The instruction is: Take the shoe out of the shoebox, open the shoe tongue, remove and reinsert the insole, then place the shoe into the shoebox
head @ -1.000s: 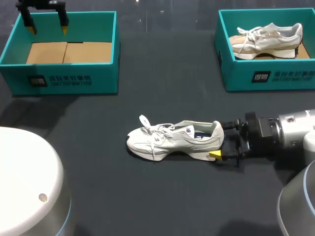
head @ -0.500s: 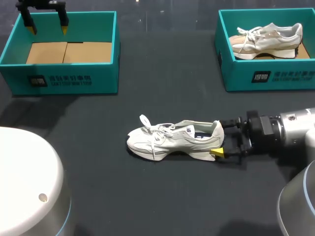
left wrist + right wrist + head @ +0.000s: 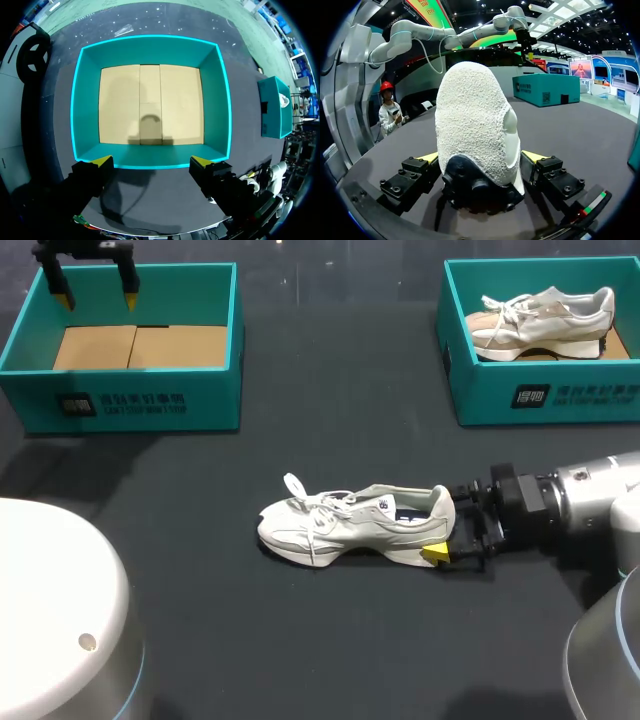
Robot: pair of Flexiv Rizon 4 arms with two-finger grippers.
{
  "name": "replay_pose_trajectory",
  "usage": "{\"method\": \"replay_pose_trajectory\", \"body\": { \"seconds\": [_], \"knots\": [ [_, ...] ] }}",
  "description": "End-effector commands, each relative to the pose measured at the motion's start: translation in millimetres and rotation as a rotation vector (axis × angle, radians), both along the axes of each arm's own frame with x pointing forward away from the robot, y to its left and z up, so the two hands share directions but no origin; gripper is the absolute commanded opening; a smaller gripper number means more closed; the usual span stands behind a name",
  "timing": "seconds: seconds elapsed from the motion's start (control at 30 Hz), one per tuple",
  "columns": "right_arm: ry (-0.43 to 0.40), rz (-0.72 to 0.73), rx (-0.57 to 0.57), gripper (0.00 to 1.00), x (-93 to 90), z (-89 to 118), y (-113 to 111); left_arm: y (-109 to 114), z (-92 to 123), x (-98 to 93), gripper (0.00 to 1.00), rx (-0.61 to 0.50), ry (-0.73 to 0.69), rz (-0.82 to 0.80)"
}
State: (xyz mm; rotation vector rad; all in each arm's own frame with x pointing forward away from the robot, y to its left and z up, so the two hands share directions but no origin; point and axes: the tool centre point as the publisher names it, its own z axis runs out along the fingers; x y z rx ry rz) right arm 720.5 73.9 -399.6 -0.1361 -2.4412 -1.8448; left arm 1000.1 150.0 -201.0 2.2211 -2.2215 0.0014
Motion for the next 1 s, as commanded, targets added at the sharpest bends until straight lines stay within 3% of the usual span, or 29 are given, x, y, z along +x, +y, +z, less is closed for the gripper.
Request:
{"method": "replay_pose_trajectory", "body": {
  "seconds": [0.03, 0.37, 0.47, 0.63, 0.8, 1.0],
  "knots": [
    [0.0, -0.005, -0.004, 1.0, -4.9, -1, 4, 0, 1, -0.1, 1.0, 0.001, 0.0, 0.0],
    [-0.001, -0.009, -0.02, 0.98, -8.0, -1, 15, 0, 1, -0.1, 1.0, 0.001, 0.0, 0.0],
    [0.0, -0.014, -0.023, 0.93, -7.6, -3, 16, 0, 1, -0.1, 1.0, 0.001, 0.0, 0.0],
    [-0.003, -0.042, -0.028, 0.95, -7.1, -5, 15, 0, 1, -0.1, 1.0, 0.001, 0.0, 0.0],
    [-0.008, -0.061, -0.018, 0.89, -6.5, -6, 13, 0, 1, -0.1, 1.0, 0.001, 0.0, 0.0],
    [-0.029, -0.073, -0.009, 1.0, -8.0, -6, 13, 0, 1, -0.1, 1.0, 0.001, 0.0, 0.0]
  ]
}}
